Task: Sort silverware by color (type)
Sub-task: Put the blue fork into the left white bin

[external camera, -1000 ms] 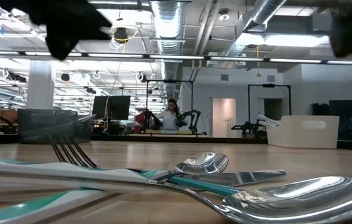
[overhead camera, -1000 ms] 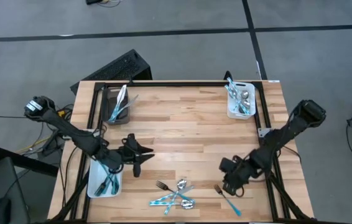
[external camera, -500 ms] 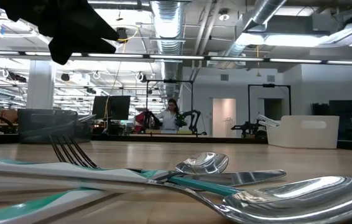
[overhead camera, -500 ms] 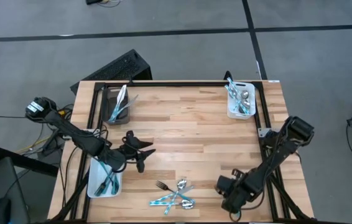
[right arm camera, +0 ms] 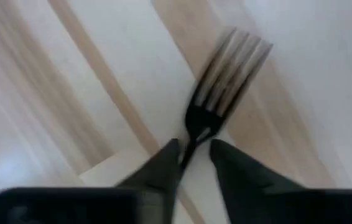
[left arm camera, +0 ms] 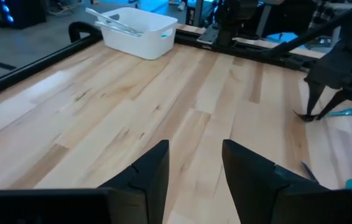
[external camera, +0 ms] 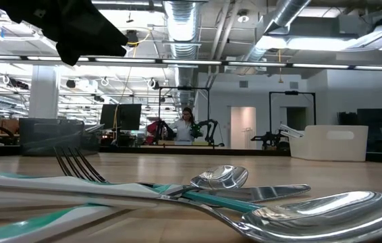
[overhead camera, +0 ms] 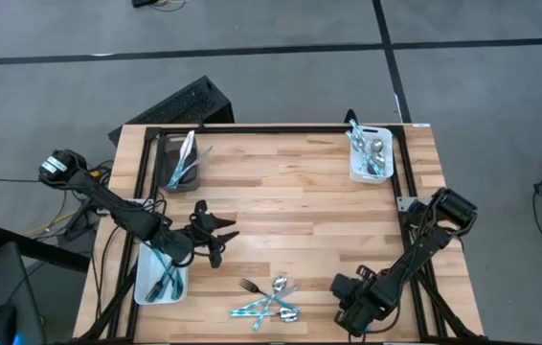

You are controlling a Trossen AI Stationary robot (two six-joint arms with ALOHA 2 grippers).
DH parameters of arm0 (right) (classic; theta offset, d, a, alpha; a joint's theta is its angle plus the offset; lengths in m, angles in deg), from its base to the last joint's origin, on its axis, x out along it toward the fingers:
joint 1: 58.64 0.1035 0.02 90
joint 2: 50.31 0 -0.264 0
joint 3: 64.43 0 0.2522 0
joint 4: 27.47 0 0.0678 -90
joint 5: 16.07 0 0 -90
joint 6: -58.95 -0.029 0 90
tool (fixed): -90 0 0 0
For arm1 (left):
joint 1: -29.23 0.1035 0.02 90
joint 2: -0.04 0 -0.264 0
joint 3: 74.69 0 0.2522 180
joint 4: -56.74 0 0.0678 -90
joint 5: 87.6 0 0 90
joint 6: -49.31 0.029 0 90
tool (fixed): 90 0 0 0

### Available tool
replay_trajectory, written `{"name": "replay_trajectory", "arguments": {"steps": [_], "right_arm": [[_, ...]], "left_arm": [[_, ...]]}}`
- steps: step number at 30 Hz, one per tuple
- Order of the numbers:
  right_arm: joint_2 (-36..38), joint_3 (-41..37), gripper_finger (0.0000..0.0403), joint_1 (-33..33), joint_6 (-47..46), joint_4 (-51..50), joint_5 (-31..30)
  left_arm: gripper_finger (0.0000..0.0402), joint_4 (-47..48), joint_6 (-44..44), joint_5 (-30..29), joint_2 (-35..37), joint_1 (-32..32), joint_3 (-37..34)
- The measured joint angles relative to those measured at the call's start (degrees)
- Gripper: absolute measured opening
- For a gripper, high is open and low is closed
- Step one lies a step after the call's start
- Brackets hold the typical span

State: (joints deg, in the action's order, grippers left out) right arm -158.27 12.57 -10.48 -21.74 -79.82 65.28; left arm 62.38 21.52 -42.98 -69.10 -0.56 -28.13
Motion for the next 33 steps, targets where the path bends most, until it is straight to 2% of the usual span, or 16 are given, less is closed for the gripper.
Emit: {"name": "replay_trajectory", "arguments": {"steps": [3,4,6,8,12,15,19,21,23,27,33], "right_arm": [[0.11,-0.09,0.0044,-0.45,0.05,-0.71,-1.13],[0.40,-0.12,0.0026,-0.56,0.10,-0.84,-2.09],[0.68,-0.19,0.0020,-1.07,-0.26,-0.67,-6.95],[1.40,-0.53,0.0028,-2.06,-0.76,-0.08,-17.00],[4.93,-0.44,0.0023,-5.71,3.63,5.10,-41.74],[7.23,-0.50,0.0014,-7.88,13.80,12.72,-51.08],[9.70,-0.50,0.0015,-11.68,31.56,27.25,-54.24],[10.14,-0.37,0.0016,-13.43,39.75,33.85,-51.55],[10.02,-0.46,0.0016,-15.01,46.11,39.29,-46.42],[9.99,-0.46,0.0016,-16.95,53.14,46.92,-41.13],[9.99,-0.44,0.0016,-18.40,58.31,51.47,-39.08]], "left_arm": [[0.0135,0.02,-0.55,0.01,0.00,0.45,0.00],[0.0135,0.03,-1.01,0.01,0.00,0.59,0.00],[0.0135,0.03,-1.34,-0.01,-0.05,0.94,0.00],[0.0135,0.05,-1.18,-0.24,-0.36,1.33,0.00],[0.0135,-1.85,-2.10,-0.49,-2.99,2.18,0.08],[0.0135,-8.17,-1.17,1.93,-6.87,2.33,0.11],[0.0135,-20.26,5.77,5.67,-12.91,2.40,0.09],[0.0140,-27.49,10.21,6.39,-15.84,2.49,0.14],[0.0147,-33.96,14.79,7.01,-18.54,2.78,0.30],[0.0164,-44.38,21.90,10.59,-22.63,3.46,0.69],[0.0178,-44.95,23.66,19.52,-24.04,5.38,3.98]]}}
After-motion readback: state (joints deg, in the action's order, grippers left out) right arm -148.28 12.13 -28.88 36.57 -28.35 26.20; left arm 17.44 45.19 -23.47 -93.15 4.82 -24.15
